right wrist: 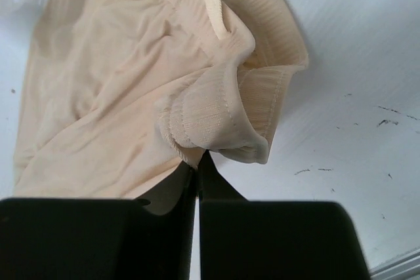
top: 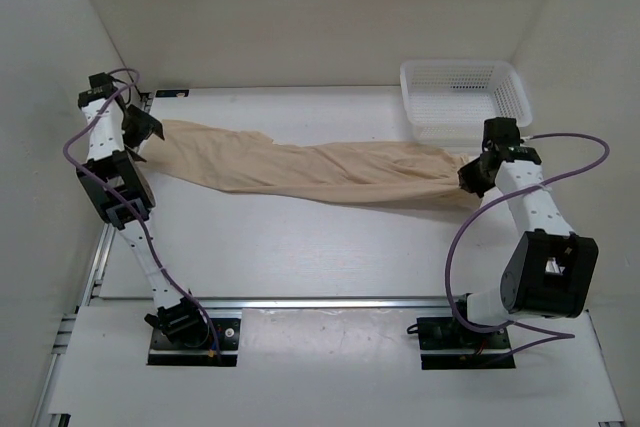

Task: Fold and stack the trousers
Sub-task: Flatten the trousers out

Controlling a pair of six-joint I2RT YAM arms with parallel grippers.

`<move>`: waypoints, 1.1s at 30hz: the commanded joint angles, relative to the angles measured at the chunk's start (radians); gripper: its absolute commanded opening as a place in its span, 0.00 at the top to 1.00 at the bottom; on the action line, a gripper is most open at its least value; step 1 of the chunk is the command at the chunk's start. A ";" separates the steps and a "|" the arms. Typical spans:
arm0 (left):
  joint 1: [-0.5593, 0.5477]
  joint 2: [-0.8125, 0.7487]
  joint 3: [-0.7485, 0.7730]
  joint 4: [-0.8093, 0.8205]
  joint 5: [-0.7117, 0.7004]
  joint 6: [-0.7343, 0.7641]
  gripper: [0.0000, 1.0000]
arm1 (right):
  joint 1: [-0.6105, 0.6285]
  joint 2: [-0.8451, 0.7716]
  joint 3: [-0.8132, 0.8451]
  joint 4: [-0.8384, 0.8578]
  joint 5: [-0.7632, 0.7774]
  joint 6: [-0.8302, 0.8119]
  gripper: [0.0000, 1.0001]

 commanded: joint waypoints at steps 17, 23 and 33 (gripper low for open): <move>-0.054 0.163 -0.030 0.048 -0.036 -0.011 0.56 | -0.071 -0.178 -0.212 -0.078 0.009 -0.070 1.00; -0.074 0.174 0.073 0.000 -0.015 -0.020 0.90 | -0.091 -0.178 -0.189 -0.087 0.009 -0.102 1.00; -0.064 0.010 0.435 -0.029 0.175 -0.032 0.90 | -0.126 0.005 0.251 -0.134 0.018 -0.215 1.00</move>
